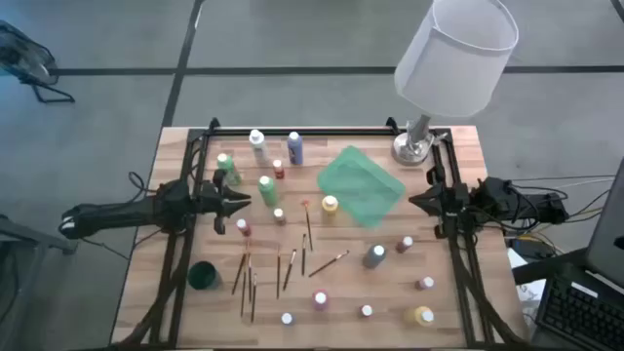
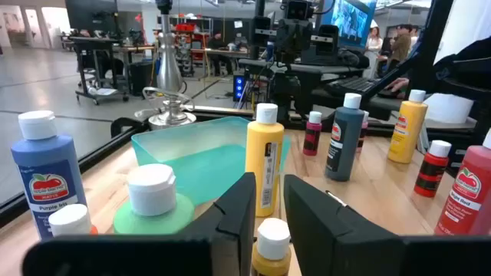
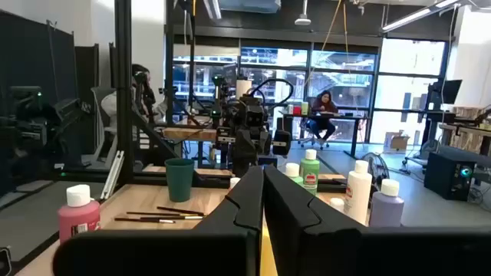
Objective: Pick & Place Paint Supplies
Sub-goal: Put the big blue paint bottle into the green bin
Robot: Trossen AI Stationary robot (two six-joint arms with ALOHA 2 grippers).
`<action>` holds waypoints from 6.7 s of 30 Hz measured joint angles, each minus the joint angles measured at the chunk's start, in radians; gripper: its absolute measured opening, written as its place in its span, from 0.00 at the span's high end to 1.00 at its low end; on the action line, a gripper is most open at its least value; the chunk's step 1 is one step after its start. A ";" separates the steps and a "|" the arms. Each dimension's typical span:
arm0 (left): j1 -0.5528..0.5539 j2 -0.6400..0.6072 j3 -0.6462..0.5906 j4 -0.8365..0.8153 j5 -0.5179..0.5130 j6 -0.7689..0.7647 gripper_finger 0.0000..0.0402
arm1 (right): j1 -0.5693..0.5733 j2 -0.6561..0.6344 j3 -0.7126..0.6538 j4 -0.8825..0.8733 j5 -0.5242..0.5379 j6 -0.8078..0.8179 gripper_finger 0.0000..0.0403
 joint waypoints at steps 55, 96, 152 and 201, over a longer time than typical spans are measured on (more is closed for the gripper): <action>0.000 0.000 0.000 0.000 0.000 0.000 0.81 | -0.001 0.119 0.007 1.077 0.000 0.141 0.98; 0.000 0.000 0.000 0.000 0.000 0.000 0.81 | 0.000 1.038 1.262 -0.581 0.055 0.222 0.94; 0.000 0.000 0.000 -0.012 0.000 0.000 0.81 | 0.466 1.522 1.357 -1.304 0.156 0.859 0.48; 0.000 0.000 0.000 -0.013 0.000 0.000 0.81 | 0.335 1.544 1.141 -1.134 0.051 0.822 0.56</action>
